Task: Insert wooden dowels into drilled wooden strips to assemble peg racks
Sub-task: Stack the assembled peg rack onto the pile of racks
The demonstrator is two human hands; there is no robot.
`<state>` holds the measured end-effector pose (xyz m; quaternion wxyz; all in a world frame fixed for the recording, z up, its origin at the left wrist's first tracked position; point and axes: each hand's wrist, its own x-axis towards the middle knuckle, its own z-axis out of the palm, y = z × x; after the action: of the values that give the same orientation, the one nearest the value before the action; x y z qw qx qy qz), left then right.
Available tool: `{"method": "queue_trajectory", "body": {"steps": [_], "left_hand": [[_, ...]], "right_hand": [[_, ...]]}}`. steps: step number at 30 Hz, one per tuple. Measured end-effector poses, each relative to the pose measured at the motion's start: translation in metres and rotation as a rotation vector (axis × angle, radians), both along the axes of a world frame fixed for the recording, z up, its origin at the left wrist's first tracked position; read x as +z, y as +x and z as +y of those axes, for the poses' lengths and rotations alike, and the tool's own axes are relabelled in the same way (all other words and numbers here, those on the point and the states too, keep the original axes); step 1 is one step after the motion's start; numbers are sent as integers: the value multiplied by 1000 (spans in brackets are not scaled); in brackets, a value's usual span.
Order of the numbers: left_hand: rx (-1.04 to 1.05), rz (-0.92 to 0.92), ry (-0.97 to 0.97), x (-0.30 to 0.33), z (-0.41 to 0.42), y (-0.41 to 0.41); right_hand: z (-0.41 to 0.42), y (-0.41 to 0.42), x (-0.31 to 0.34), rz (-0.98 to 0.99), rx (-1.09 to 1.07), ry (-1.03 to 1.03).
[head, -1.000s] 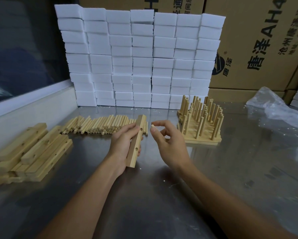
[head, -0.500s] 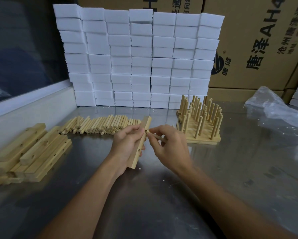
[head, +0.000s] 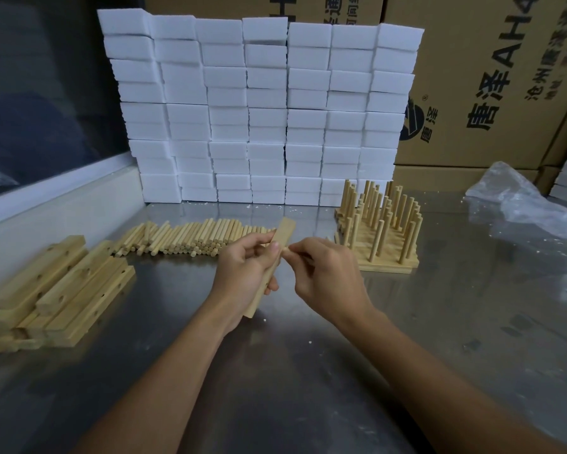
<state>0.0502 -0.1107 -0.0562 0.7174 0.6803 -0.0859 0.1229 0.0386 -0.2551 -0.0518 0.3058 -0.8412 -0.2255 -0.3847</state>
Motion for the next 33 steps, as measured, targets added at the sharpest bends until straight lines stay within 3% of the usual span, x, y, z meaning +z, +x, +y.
{"method": "queue_trajectory", "body": {"steps": [5,12,17,19,22,26,33], "left_hand": [[11,-49,66,1,1,-1],[47,-13,74,-1,-1,-1],[72,-62,174,-2,-1,-2],[62,-46,167,-2,-2,-3],[34,50,54,0,-3,-5],[8,204,-113,2,-1,-5],[-44,436,-427,3,5,0]], "right_hand": [[2,5,-4,237,36,181],[0,1,-3,78,30,42],[2,6,-3,410,49,333],[1,4,-2,409,48,350],[1,-1,5,379,48,429],[2,-5,20,485,295,773],[9,-12,22,641,516,844]]}}
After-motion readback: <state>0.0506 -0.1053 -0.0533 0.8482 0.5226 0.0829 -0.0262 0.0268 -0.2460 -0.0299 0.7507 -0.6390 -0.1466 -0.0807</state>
